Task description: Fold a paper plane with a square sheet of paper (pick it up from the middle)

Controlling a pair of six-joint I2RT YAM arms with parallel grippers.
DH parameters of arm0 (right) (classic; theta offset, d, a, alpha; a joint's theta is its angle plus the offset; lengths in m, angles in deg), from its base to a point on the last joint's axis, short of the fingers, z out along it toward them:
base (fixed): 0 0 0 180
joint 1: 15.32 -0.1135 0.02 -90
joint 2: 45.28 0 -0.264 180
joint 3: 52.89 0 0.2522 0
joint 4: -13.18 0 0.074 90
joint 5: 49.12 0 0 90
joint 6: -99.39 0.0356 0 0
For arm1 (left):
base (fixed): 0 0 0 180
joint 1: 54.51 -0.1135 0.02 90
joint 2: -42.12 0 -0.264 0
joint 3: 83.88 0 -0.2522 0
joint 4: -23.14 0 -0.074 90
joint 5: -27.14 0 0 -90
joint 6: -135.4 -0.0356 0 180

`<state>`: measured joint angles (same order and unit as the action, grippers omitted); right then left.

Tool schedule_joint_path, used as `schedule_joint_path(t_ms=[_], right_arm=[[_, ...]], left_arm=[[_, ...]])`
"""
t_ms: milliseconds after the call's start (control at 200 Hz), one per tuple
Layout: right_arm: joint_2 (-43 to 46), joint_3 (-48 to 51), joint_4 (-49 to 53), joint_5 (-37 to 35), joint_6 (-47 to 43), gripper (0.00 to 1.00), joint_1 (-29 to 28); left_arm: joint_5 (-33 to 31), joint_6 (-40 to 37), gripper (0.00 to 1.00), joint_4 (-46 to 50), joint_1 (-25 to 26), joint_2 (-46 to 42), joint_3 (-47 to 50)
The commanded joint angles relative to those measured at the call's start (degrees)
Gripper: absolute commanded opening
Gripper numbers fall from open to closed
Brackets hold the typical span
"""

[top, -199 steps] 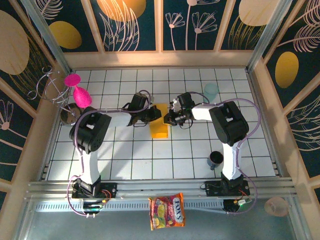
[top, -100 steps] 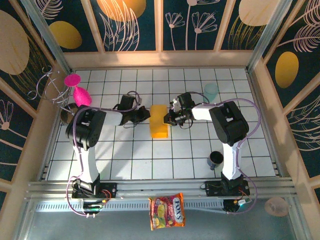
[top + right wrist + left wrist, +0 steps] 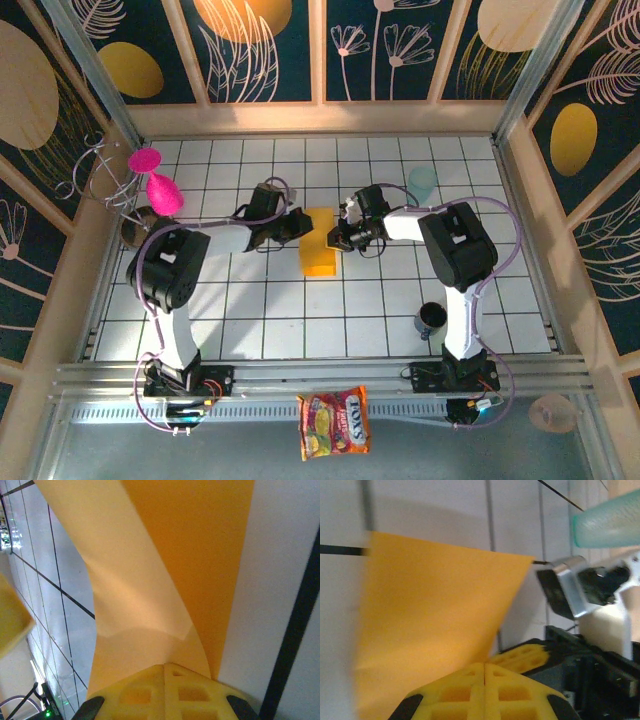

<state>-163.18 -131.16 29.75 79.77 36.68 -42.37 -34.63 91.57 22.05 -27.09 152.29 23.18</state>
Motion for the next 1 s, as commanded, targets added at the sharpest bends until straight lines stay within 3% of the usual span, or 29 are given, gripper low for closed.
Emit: schedule_joint_path(t_ms=[0,225,536,646,786,996], right_arm=[[-10.14,4.88,10.38,-17.00,-3.06,0.00,0.75],[-10.24,4.70,10.64,-17.05,-3.38,0.00,0.73],[-9.97,4.70,10.88,-17.38,-3.33,0.00,0.72],[-9.91,4.62,10.83,-17.45,-3.34,0.00,0.72],[-9.99,4.61,10.87,-17.45,-3.38,0.00,0.77],[-10.32,4.51,10.85,-17.38,-3.37,0.00,0.76]], left_arm=[[1.34,2.35,0.01,-2.13,-0.17,4.90,-3.51],[-2.38,-3.62,0.01,4.90,-2.75,10.77,-8.93],[-5.30,-10.48,0.00,12.16,-11.66,11.93,-10.06],[-6.15,-12.53,0.00,15.80,-11.59,9.80,-12.47],[-4.45,-10.22,0.01,12.61,-10.26,2.58,-8.68],[-0.42,-6.45,0.01,7.52,-3.90,0.89,-6.68]])
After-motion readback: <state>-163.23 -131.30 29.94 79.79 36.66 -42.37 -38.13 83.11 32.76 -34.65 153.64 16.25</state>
